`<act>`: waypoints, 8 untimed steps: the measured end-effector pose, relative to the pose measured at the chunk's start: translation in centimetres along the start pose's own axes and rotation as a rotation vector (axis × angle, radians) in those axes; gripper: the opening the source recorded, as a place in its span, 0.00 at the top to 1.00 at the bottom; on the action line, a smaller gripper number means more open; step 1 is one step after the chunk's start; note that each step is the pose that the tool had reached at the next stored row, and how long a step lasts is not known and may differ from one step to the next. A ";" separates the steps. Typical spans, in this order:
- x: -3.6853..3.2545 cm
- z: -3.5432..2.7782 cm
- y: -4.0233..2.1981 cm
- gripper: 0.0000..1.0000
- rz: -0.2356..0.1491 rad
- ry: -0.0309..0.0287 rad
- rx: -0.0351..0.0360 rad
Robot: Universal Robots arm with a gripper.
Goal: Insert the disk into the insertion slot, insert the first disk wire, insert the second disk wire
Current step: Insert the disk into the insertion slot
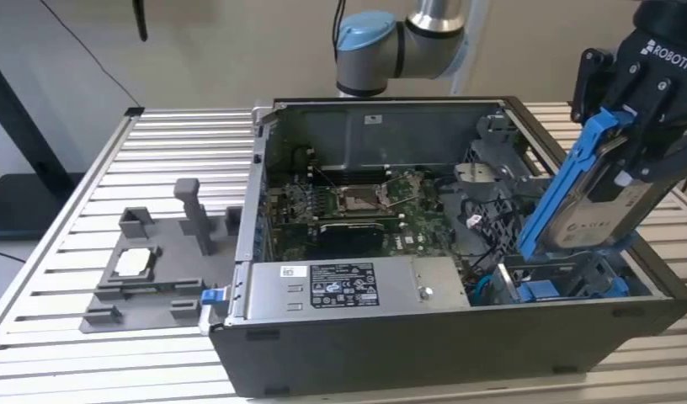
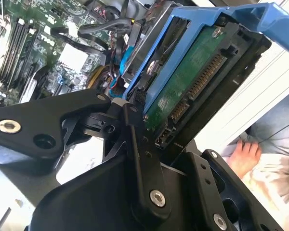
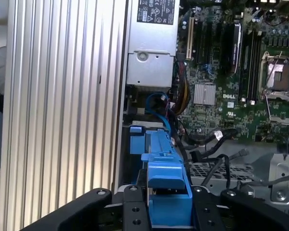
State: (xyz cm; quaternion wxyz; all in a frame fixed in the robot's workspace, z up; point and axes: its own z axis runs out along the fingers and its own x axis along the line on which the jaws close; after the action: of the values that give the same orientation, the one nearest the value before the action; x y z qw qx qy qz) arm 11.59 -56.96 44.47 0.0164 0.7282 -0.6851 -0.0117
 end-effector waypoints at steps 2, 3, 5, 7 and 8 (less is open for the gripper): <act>0.02 0.30 -0.01 0.67 -0.005 -0.0001 0.0000; 0.06 0.45 -0.01 0.67 -0.006 0.0000 0.0000; 0.20 0.75 -0.01 0.67 -0.006 0.0002 0.0000; 0.43 0.94 0.00 0.67 -0.006 0.0005 0.0000; 0.56 1.03 0.00 0.67 -0.006 0.0003 0.0000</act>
State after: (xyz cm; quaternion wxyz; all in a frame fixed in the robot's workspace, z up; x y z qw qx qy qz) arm 11.58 -57.53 43.44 0.0164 0.7304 -0.6827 -0.0116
